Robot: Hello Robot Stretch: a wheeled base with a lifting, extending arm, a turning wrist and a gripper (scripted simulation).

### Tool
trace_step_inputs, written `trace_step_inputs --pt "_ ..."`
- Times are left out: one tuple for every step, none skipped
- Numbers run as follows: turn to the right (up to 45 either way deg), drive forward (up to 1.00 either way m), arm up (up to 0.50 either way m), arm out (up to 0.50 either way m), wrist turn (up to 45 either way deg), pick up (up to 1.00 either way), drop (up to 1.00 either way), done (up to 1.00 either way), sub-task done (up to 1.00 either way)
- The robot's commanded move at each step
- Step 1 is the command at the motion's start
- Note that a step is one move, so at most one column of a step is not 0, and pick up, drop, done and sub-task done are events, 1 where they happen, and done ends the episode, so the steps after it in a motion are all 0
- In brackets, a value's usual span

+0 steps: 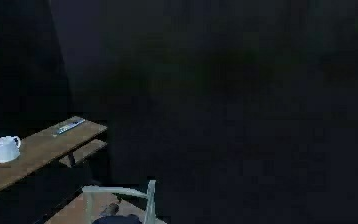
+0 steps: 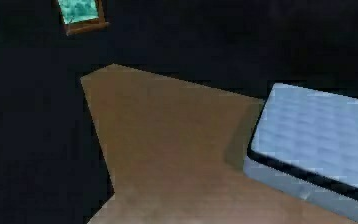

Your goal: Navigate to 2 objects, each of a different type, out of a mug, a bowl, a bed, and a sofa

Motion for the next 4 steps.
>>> trace_step_inputs --pt "45.0 0.0 0.0 0.0 0.0 0.0 0.0 0.0 0.0" --pt "45.0 0.0 0.0 0.0 0.0 0.0 0.0 0.0 0.0" --pt "0.0 0.1 0.0 0.0 0.0 0.0 0.0 0.0 0.0" --pt "45.0 0.0 0.0 0.0 0.0 0.0 0.0 0.0 0.0"
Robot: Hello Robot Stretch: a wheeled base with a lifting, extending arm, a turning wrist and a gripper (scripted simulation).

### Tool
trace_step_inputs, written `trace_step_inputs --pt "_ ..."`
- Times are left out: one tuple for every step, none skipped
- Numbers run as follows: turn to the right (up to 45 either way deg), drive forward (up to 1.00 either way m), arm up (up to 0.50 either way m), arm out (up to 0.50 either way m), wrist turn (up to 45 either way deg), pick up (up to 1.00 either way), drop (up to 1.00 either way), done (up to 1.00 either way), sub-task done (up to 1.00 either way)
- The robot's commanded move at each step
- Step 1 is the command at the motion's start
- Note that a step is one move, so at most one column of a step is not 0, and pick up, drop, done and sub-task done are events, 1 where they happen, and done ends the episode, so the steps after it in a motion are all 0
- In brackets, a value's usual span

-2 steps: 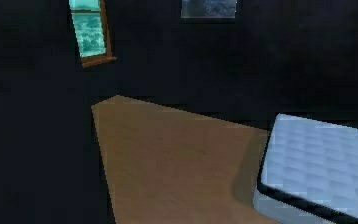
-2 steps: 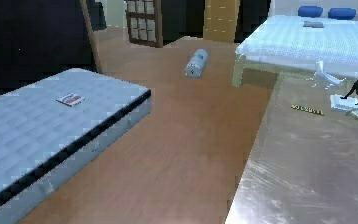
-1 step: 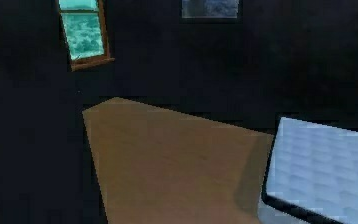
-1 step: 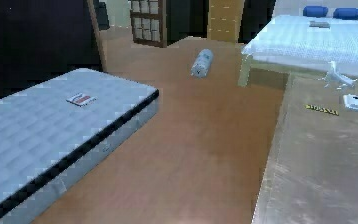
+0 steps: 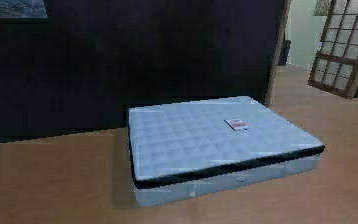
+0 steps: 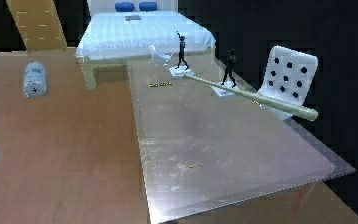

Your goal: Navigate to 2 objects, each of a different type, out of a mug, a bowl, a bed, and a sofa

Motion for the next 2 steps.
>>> trace_step_inputs --pt "15.0 0.0 0.0 0.0 0.0 0.0 0.0 0.0 0.0" --pt "0.0 0.45 0.0 0.0 0.0 0.0 0.0 0.0 0.0"
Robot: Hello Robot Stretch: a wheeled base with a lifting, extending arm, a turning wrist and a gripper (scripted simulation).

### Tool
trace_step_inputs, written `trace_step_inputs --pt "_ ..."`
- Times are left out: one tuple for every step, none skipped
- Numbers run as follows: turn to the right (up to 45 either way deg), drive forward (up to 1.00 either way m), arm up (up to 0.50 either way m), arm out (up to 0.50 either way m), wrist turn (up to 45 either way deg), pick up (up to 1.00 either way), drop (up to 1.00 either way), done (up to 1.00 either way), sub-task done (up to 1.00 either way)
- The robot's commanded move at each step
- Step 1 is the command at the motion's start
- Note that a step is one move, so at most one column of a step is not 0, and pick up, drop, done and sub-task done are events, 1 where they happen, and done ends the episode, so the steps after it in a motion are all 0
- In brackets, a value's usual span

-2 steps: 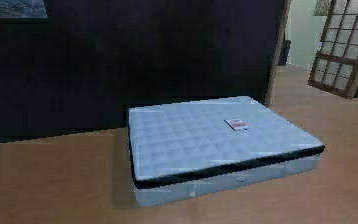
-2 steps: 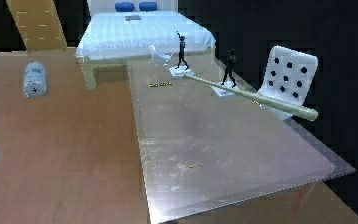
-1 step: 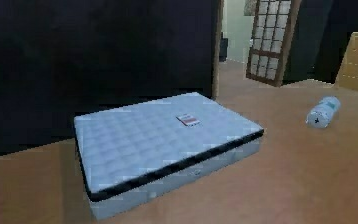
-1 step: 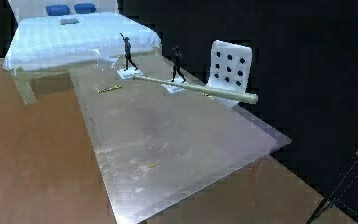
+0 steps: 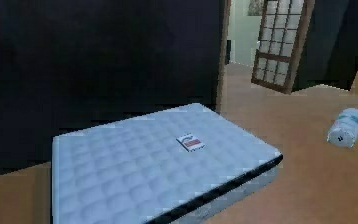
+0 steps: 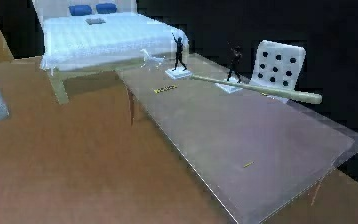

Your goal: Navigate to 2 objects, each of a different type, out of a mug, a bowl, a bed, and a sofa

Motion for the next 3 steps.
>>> trace_step_inputs --pt "45.0 0.0 0.0 0.0 0.0 0.0 0.0 0.0 0.0" --pt "15.0 0.0 0.0 0.0 0.0 0.0 0.0 0.0 0.0" --pt "0.0 1.0 0.0 0.0 0.0 0.0 0.0 0.0 0.0"
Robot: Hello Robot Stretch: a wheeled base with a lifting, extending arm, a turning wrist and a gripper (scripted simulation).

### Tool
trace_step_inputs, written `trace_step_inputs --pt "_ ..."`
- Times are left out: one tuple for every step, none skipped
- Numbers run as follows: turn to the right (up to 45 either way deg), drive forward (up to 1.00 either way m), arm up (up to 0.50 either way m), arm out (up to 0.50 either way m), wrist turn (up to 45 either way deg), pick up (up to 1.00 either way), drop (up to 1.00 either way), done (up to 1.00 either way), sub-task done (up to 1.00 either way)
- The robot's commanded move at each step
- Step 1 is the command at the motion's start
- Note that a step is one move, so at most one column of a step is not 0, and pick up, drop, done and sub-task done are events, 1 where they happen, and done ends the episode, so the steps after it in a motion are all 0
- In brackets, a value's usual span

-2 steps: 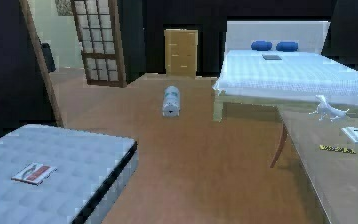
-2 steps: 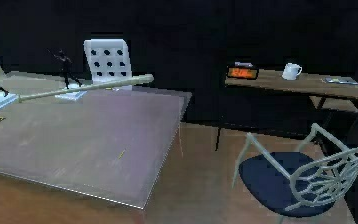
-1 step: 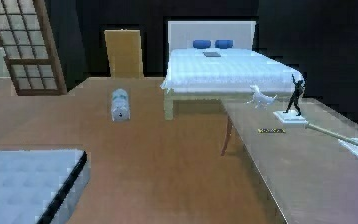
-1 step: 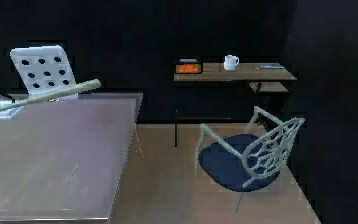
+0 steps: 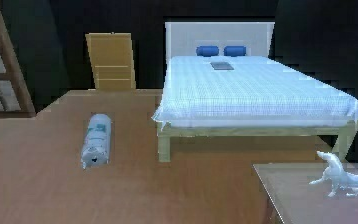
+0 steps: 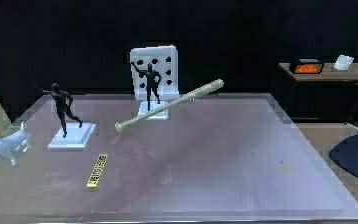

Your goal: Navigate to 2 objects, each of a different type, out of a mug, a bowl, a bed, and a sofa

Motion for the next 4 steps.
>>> trace_step_inputs --pt "3.0 0.0 0.0 0.0 0.0 0.0 0.0 0.0 0.0" --pt "0.0 1.0 0.0 0.0 0.0 0.0 0.0 0.0 0.0" --pt "0.0 0.2 0.0 0.0 0.0 0.0 0.0 0.0 0.0" --pt "18.0 0.0 0.0 0.0 0.0 0.0 0.0 0.0 0.0"
